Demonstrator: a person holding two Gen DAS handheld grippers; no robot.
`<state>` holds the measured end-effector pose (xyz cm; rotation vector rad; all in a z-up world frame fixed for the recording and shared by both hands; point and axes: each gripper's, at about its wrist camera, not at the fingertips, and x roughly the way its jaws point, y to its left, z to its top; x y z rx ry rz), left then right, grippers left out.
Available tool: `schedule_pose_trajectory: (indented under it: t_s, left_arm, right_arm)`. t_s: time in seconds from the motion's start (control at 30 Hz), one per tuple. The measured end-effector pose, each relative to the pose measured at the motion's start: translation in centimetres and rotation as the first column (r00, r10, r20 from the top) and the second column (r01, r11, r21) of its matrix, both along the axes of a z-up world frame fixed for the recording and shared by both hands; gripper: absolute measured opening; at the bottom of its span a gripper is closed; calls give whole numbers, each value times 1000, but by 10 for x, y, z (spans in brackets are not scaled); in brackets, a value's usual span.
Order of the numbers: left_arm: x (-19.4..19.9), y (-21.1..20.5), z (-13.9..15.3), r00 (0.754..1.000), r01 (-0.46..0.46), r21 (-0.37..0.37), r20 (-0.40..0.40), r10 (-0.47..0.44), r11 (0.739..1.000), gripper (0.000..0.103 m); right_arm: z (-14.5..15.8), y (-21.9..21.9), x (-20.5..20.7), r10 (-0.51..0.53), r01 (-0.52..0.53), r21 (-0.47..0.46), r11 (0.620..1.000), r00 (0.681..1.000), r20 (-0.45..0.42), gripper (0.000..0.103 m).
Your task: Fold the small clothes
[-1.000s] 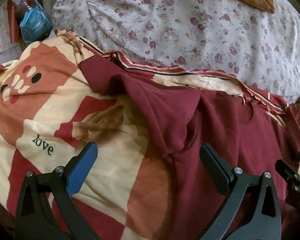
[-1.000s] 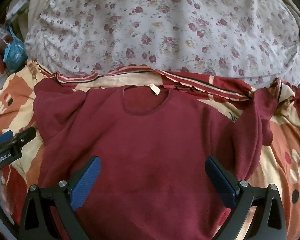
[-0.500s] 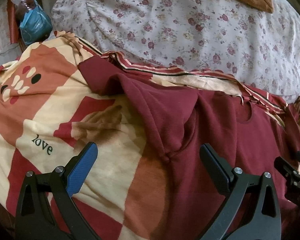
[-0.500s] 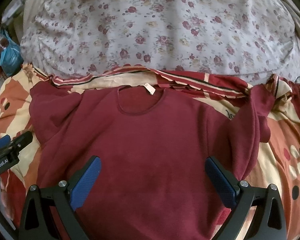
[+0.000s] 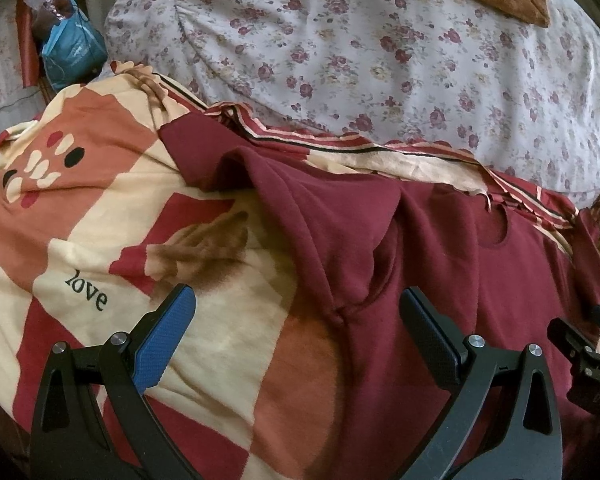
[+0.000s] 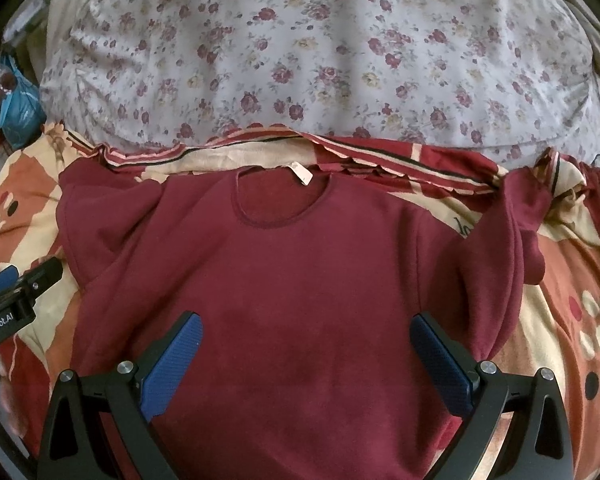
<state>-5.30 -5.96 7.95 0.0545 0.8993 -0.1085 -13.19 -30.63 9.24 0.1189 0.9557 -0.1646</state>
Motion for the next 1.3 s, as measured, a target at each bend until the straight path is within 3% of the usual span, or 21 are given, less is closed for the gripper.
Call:
schedule_pose_trajectory:
  t_s: [0.47, 0.6, 0.77, 0.93, 1.17, 1.3]
  left_arm:
    - [20, 24, 1, 1000, -18, -31, -24, 17, 999, 102]
    - [38, 58, 7, 995, -100, -117, -39, 96, 988, 102]
    - [80, 96, 7, 984, -177, -148, -52, 171, 973, 102]
    - [129, 127, -9, 963, -270, -206, -62, 263, 941, 102]
    - [187, 127, -38, 952, -301, -217, -116, 282, 928, 95]
    - [211, 122, -55, 948, -308, -193, -139, 285, 931, 75]
  right_arm:
    - [-3, 4, 5, 16, -16, 3, 1000, 1000, -13, 103]
    - [-4, 2, 5, 21, -21, 13, 1000, 1000, -11, 103]
    - [-8, 2, 7, 26, -25, 32, 999, 999, -22, 103]
    - [-9, 5, 7, 47, -46, 28, 999, 999, -25, 103]
    - [-15, 7, 14, 65, -62, 75, 995, 997, -36, 103]
    - [-17, 11, 17, 83, -79, 86, 993, 996, -39, 103]
